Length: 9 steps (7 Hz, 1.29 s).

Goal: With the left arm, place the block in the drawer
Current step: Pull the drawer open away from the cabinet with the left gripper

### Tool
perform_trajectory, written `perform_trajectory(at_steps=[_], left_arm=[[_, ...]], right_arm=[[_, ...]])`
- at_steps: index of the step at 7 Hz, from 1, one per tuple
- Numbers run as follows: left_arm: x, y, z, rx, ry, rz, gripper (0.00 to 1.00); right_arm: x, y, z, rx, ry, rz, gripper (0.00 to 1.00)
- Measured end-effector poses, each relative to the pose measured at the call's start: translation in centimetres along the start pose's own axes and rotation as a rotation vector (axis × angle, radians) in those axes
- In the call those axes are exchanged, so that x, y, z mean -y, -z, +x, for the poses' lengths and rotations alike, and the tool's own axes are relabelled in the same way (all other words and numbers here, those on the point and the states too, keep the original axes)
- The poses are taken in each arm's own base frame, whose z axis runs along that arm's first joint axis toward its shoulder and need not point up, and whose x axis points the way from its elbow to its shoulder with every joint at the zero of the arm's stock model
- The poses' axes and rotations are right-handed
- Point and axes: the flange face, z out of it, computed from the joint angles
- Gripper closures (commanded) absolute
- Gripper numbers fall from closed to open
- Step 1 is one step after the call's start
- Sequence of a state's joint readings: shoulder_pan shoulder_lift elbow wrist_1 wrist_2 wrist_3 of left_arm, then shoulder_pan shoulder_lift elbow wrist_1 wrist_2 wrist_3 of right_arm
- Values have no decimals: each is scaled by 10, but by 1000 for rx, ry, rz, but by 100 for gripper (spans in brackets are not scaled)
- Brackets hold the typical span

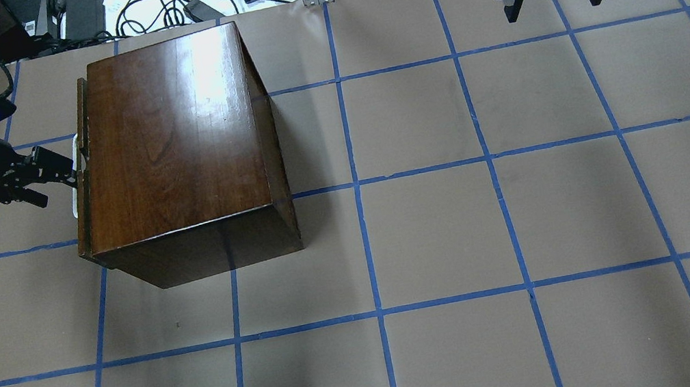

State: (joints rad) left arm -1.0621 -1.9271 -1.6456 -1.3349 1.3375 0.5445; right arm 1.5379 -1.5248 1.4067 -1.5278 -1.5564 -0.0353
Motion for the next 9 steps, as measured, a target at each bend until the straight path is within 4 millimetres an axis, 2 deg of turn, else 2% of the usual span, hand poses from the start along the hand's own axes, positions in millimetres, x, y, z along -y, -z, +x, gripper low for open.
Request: perform_trajectory(at_steps=[2,4,9], left_arm=[[-1,2,-6,-1,9,2,0],[-6,6,-28,-4,32,11,0],[-14,17,-59,-3,7,30,0]], right_arm=[[0,0,0,-1,0,0,0],[0,0,0,0,0,1,0],[0,0,0,0,0,1,0]])
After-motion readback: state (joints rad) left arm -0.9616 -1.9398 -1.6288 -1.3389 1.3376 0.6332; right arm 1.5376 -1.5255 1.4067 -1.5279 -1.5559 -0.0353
